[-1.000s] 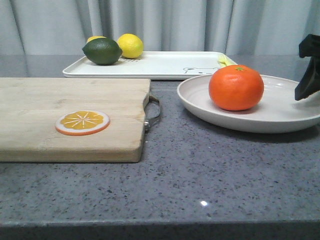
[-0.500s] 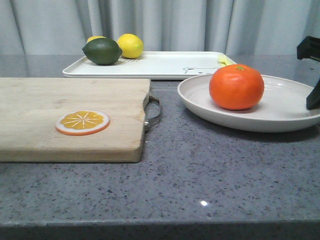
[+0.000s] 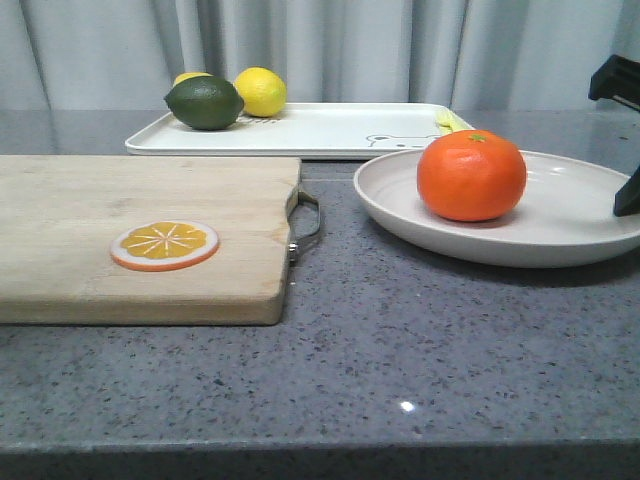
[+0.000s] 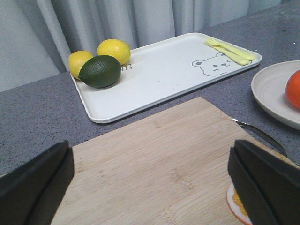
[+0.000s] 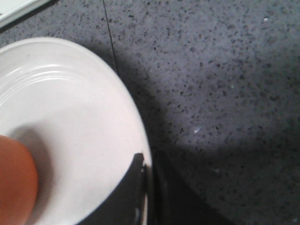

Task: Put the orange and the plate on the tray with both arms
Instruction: 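Lift the plate with the right gripper and carry it over the tray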

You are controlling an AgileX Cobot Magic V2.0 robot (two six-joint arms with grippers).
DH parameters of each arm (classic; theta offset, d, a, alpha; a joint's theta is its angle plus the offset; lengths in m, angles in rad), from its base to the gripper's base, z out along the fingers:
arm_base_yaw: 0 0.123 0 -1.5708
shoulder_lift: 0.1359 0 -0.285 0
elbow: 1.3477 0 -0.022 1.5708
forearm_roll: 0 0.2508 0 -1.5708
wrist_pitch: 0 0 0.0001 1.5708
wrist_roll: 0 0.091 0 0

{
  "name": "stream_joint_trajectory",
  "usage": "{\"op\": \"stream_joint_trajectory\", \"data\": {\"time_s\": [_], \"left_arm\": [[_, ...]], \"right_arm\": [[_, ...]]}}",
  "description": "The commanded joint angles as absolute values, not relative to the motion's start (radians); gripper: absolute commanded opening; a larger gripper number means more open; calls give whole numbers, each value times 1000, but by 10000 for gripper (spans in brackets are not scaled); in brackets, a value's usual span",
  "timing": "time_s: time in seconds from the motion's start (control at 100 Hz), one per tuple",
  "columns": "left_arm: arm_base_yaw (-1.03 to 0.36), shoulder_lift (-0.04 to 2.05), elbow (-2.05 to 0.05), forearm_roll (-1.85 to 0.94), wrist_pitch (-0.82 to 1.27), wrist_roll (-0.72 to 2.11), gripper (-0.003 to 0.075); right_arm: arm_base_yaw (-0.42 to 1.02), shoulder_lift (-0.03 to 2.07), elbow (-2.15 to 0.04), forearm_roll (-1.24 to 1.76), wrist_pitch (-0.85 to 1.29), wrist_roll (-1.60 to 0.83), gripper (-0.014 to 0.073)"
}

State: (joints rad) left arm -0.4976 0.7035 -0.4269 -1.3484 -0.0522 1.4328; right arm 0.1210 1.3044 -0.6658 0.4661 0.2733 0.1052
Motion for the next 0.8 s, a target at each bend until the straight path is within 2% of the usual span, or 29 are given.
{"op": "stream_joint_trajectory", "data": {"time_s": [0.0,0.23,0.54,0.79], "left_arm": [[-496,699,-453,-1355,-73,1434,643],[-496,699,-453,-1355,-73,1434,643],[-496,699,-453,-1355,-73,1434,643],[-496,699,-453,-1355,-73,1434,643]], "right_arm": [[120,1289,-697,459,267,94,-39],[120,1288,-785,459,329,94,-60],[120,1295,-1009,473,401,94,-60],[120,1442,-1246,527,428,94,-60]]}}
